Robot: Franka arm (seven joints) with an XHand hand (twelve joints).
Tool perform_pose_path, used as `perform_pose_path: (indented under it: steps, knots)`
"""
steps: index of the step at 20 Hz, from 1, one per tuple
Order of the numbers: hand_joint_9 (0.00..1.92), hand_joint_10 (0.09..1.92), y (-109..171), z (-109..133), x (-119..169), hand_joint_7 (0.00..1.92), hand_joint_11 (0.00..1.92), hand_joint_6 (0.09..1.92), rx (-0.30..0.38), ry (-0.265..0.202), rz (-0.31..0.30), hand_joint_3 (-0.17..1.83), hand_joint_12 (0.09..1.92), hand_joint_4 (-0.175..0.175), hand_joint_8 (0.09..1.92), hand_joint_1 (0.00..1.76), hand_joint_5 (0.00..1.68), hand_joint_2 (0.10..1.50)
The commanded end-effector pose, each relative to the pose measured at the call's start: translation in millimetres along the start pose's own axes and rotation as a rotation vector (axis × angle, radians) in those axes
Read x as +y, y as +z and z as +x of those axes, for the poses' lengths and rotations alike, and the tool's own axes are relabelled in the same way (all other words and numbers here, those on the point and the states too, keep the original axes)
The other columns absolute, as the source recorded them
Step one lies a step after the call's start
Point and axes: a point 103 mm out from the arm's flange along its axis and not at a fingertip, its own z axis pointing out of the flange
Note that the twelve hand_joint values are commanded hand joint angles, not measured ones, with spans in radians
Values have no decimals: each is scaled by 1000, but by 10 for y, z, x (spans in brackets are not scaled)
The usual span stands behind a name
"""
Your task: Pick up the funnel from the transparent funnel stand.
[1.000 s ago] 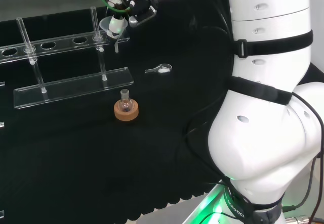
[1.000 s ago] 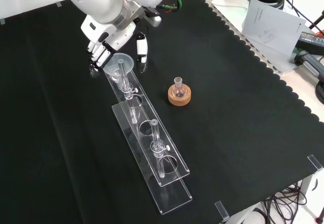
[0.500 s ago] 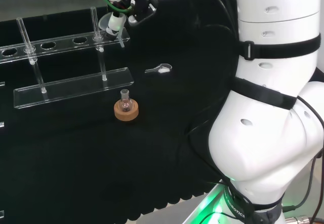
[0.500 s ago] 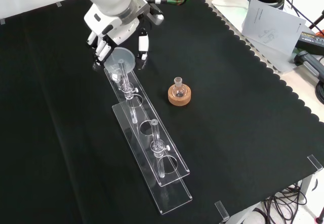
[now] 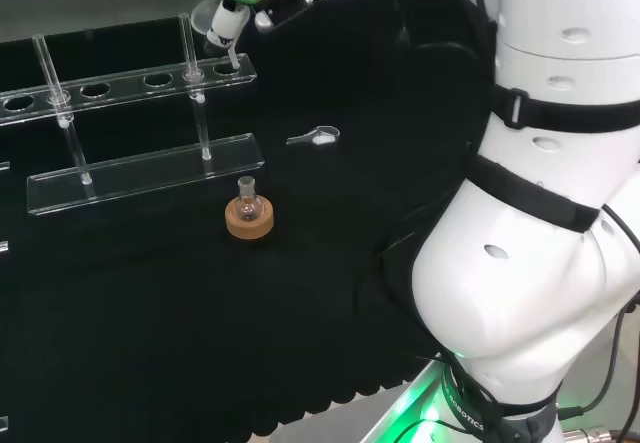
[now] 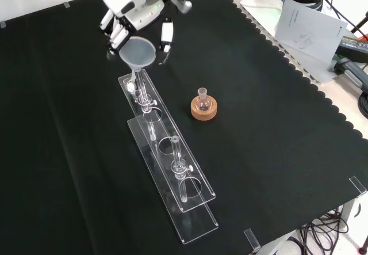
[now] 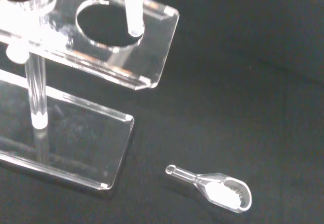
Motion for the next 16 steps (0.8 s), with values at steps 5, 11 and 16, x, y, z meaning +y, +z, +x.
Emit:
perform_pose_path:
  steps: [5, 11, 16]
  knots:
    - [1064, 748, -353, -159, -646, 862, 514, 669, 51, 87, -51, 465, 1286, -39, 933, 700, 721, 802]
    - [1069, 733, -359, -140, -1068, 864, 526, 702, 136, 52, -98, 472, 1279, -37, 922, 698, 720, 803]
    - [1070, 728, -247, -95, -1363, 859, 531, 711, 145, 46, -91, 475, 1279, -38, 916, 691, 717, 805]
